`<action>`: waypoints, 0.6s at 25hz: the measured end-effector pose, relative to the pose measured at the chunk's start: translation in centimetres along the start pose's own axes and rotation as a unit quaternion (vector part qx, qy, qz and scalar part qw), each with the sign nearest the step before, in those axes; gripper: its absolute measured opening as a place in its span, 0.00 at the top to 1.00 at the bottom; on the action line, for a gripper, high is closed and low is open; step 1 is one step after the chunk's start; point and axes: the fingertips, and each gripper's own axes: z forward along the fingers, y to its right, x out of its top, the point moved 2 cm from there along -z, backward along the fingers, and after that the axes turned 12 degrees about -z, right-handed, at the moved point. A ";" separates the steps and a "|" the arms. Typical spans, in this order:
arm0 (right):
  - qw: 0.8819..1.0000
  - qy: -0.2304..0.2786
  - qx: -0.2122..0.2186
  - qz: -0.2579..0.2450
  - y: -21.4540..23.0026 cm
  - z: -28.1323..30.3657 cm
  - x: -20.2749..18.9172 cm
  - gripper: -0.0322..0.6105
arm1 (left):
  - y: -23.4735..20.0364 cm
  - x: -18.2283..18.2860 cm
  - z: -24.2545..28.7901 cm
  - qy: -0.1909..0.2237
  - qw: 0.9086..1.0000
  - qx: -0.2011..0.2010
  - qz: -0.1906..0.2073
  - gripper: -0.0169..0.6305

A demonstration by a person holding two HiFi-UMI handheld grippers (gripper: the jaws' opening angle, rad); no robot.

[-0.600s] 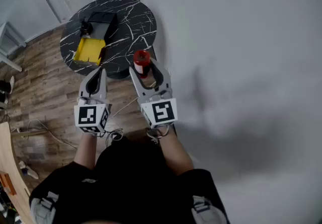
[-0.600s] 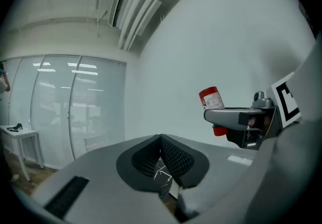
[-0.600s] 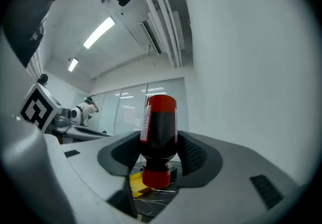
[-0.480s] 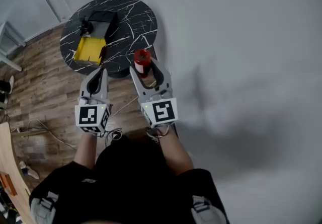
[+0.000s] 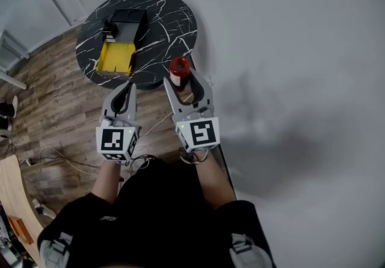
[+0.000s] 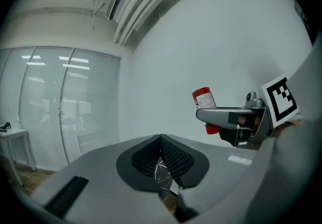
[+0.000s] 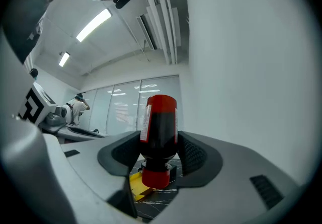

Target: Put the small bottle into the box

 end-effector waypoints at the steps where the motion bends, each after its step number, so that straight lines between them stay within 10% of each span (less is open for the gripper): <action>1: 1.000 -0.002 -0.004 0.001 -0.5 0.3 -0.1 0.62 | -0.7 -0.2 -0.1 -0.001 1.000 -0.002 -0.001 0.97; 15: 1.000 -0.018 0.000 -0.001 -1.1 7.6 -2.4 0.62 | -6.6 -0.9 5.0 -0.021 1.000 -0.013 -0.013 0.97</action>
